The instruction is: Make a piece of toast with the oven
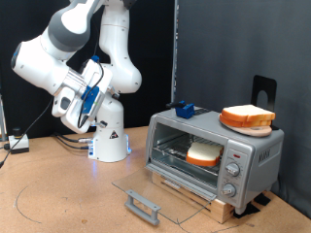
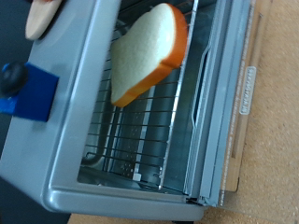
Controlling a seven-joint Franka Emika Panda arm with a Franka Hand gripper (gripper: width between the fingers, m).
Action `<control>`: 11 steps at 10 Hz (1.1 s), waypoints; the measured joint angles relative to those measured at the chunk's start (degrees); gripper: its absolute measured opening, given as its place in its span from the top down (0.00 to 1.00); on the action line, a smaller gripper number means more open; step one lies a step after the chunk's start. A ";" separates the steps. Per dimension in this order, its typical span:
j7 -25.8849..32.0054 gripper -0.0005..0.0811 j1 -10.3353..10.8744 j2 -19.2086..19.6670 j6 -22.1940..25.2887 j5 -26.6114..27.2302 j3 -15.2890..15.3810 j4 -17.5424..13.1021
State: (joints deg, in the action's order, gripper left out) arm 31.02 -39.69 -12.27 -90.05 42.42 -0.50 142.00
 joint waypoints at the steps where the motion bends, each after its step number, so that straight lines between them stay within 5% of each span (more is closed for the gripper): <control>1: -2.78 0.01 -0.01 2.46 -0.21 -0.95 0.02 -1.07; 6: -3.55 0.01 0.04 13.11 -8.05 -8.81 0.56 -5.10; 11: -0.03 0.01 -0.25 18.71 -15.03 -8.84 0.10 -5.83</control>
State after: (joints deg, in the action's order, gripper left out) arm 30.99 -39.94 6.43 -105.09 33.58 -0.41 136.17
